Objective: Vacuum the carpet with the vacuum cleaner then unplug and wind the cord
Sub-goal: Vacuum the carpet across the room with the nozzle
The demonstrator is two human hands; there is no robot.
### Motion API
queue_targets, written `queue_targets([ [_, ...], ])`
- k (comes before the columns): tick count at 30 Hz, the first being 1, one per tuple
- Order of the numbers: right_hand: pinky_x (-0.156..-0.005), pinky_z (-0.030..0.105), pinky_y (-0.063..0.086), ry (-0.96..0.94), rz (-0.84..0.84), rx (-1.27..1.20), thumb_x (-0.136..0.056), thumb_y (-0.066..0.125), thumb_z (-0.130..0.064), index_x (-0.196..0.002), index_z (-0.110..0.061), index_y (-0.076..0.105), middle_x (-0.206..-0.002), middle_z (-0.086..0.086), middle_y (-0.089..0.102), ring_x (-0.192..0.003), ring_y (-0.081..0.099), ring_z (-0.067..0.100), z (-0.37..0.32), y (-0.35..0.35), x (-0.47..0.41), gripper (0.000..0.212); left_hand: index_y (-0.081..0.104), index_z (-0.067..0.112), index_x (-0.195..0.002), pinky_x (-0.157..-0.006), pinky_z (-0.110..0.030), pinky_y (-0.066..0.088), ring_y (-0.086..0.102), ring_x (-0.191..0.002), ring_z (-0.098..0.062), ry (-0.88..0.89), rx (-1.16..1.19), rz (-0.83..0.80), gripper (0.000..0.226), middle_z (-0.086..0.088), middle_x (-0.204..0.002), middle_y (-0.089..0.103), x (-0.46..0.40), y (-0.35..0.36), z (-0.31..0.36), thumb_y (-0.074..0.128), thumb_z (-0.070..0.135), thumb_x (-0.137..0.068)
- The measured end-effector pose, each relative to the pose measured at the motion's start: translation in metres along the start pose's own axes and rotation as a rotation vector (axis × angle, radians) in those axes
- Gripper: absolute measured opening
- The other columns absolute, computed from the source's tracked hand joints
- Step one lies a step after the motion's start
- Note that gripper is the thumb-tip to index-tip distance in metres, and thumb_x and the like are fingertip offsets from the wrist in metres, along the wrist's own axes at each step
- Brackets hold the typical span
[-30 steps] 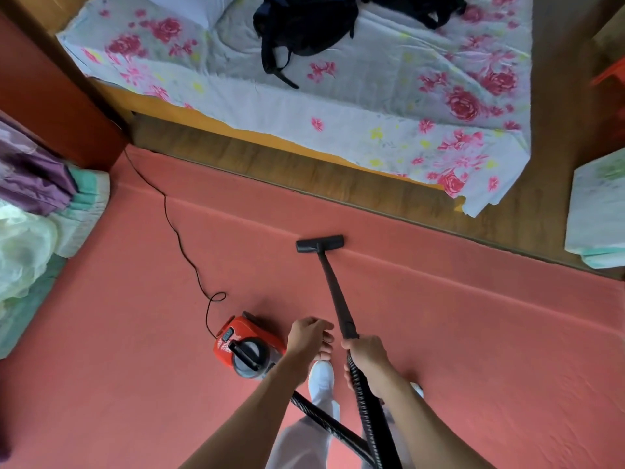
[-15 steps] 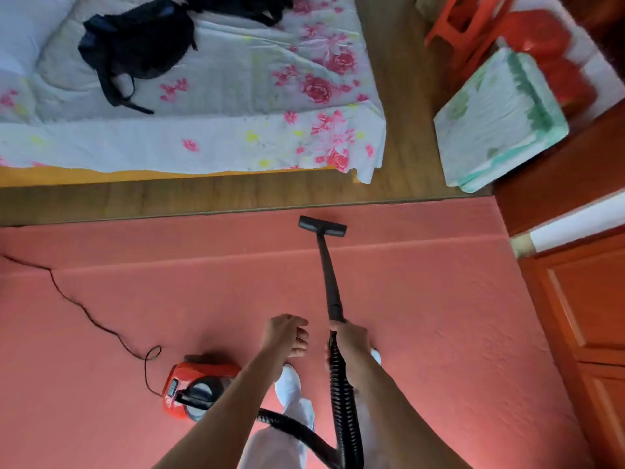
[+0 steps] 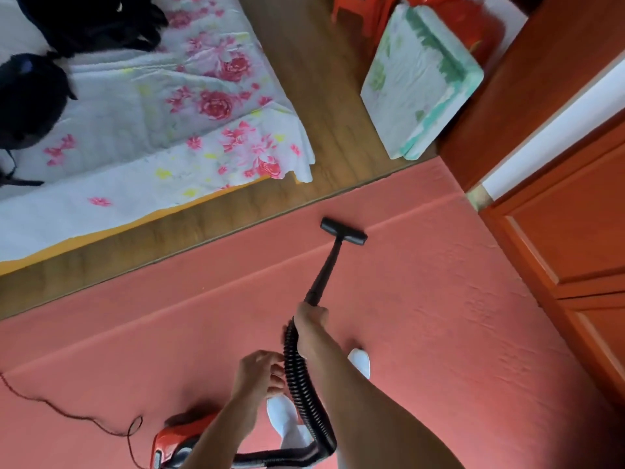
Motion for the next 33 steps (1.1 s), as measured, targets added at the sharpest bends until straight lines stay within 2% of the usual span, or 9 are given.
queue_targets([
  [3,-0.04,0.026,0.045,-0.013,-0.024,-0.059,-0.096,0.046,-0.011,-0.096,-0.005,0.046,-0.062,0.01,0.056,-0.037,0.05,0.02,-0.032,0.008,-0.002,0.006,0.066,-0.004,-0.088,-0.05,-0.029,0.051,0.055,-0.054,-0.024,0.013,0.038,0.045,0.016,-0.017,-0.066,0.06,0.006,-0.008,0.012,0.05,-0.001,-0.091],
  [6,-0.039,0.025,0.043,-0.036,-0.002,-0.027,-0.097,0.048,-0.01,-0.103,-0.001,0.053,-0.062,0.011,0.055,-0.038,0.05,0.019,-0.076,-0.019,-0.025,0.012,0.065,-0.005,-0.085,-0.044,-0.026,0.048,0.053,-0.045,-0.023,0.006,0.085,0.074,0.012,-0.014,-0.06,0.058,0.008,-0.009,0.028,0.055,0.0,-0.09],
  [13,-0.042,0.029,0.044,-0.033,0.034,0.1,-0.097,0.049,-0.008,-0.087,0.001,0.052,-0.055,0.012,0.05,-0.038,0.048,0.019,-0.16,-0.1,-0.103,0.014,0.065,-0.004,-0.081,-0.04,-0.024,0.046,0.052,-0.04,-0.022,0.002,0.157,0.065,0.013,-0.012,-0.053,0.056,0.002,0.027,0.056,0.057,0.001,-0.089],
  [18,-0.043,0.029,0.046,0.003,-0.022,0.118,-0.094,0.049,-0.01,-0.087,-0.001,0.05,-0.058,0.011,0.051,-0.037,0.048,0.019,-0.137,-0.078,-0.086,0.011,0.066,-0.005,-0.087,-0.043,-0.024,0.047,0.053,-0.049,-0.023,0.013,0.092,0.029,0.017,-0.016,-0.066,0.058,0.008,0.074,0.074,0.051,0.0,-0.091],
  [21,-0.043,0.031,0.051,-0.033,-0.008,0.191,-0.092,0.049,-0.015,-0.102,-0.003,0.057,-0.075,0.014,0.064,-0.045,0.058,0.024,-0.106,-0.067,-0.073,0.017,0.066,-0.005,-0.089,-0.045,-0.025,0.048,0.054,-0.05,-0.023,0.039,0.027,0.011,0.017,-0.016,-0.067,0.058,0.014,0.094,0.096,0.05,0.0,-0.091],
  [24,-0.065,0.041,0.061,-0.076,0.003,0.307,-0.087,0.049,-0.022,-0.115,-0.009,0.061,-0.097,0.013,0.071,-0.077,0.071,0.031,-0.087,-0.066,-0.059,0.034,0.065,-0.005,-0.088,-0.046,-0.026,0.048,0.053,-0.053,-0.023,0.075,-0.016,0.017,0.017,-0.016,-0.068,0.058,0.019,0.102,0.119,0.05,-0.001,-0.092],
  [27,-0.083,0.04,0.058,-0.098,0.003,0.382,-0.088,0.048,-0.025,-0.123,-0.011,0.058,-0.109,0.012,0.069,-0.096,0.069,0.031,-0.087,-0.071,-0.049,0.039,0.066,-0.003,-0.087,-0.049,-0.028,0.048,0.054,-0.054,-0.024,0.101,-0.046,0.025,0.018,-0.016,-0.069,0.058,0.023,0.101,0.136,0.049,0.0,-0.092],
  [29,-0.08,0.037,0.058,-0.108,0.007,0.414,-0.091,0.047,-0.022,-0.126,-0.01,0.056,-0.112,0.012,0.067,-0.096,0.068,0.029,-0.095,-0.074,-0.046,0.038,0.066,-0.003,-0.087,-0.051,-0.029,0.048,0.054,-0.054,-0.024,0.119,-0.064,0.029,0.018,-0.016,-0.069,0.058,0.024,0.098,0.145,0.049,0.0,-0.093],
  [33,-0.063,0.032,0.058,-0.138,0.025,0.481,-0.093,0.045,-0.016,-0.127,-0.007,0.053,-0.108,0.013,0.067,-0.074,0.066,0.025,-0.124,-0.071,-0.053,0.036,0.066,-0.005,-0.088,-0.055,-0.03,0.048,0.053,-0.056,-0.024,0.142,-0.088,0.033,0.017,-0.017,-0.07,0.058,0.021,0.086,0.162,0.05,0.0,-0.092],
])
Point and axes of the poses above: each hand's wrist, its own x-axis away from the middle knuckle, its own y-axis out of the palm, z = x × y, the point moved 7 cm from there along -x, towards the middle knuckle
